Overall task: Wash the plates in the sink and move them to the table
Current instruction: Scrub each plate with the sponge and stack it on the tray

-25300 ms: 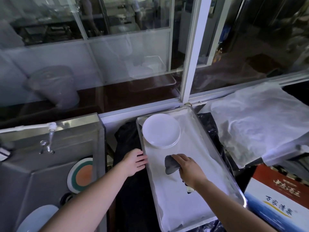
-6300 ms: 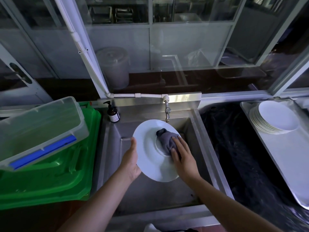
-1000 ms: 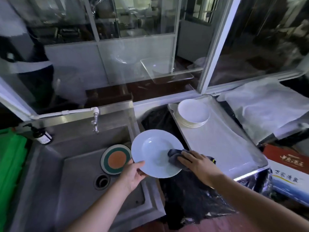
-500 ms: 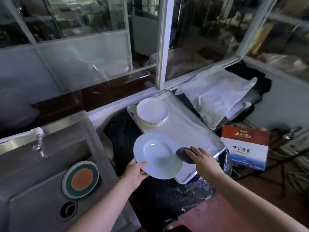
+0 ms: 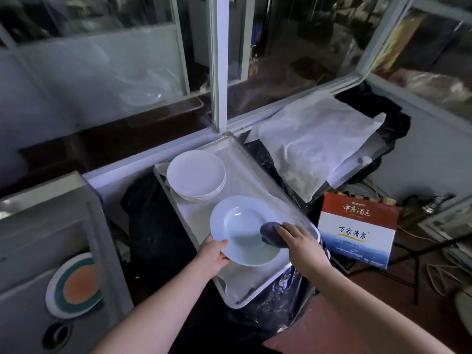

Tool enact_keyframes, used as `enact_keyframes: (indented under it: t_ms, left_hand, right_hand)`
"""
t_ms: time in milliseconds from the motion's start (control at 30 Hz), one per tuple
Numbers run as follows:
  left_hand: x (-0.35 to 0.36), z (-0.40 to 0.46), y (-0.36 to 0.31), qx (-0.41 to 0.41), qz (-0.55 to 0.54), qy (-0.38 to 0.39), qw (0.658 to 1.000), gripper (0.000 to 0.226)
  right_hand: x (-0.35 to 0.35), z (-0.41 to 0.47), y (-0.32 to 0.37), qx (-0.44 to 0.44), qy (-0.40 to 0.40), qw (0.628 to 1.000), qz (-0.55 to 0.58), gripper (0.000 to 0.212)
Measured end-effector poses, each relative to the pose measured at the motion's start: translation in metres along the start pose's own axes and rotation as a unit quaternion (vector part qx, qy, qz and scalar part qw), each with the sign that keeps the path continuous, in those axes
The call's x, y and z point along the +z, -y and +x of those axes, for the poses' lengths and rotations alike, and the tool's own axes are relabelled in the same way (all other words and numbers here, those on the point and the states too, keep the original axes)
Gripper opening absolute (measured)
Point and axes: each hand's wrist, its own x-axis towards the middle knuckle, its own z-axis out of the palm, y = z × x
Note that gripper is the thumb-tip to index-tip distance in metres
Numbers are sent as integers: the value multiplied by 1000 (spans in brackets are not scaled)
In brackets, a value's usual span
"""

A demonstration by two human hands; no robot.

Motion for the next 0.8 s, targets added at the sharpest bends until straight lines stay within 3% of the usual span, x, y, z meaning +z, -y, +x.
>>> enact_keyframes:
  t_ms: [267,467,700,800]
  left_hand:
    - [19,40,20,-11,9,-89,996,48]
    - [11,61,23,1,81,-176,981,50]
    - [8,24,2,22,179,-174,968,28]
    - [-4,-1,-12,26,161,-158,974,22]
  right_hand:
    - [27,38,-23,-42,11,998,34,77]
    - [35,49,-13,-59,45,996,51,75]
    - [28,52,9,-61,53,994,72,67]
    - [23,58,26,-56,46,993,94,66]
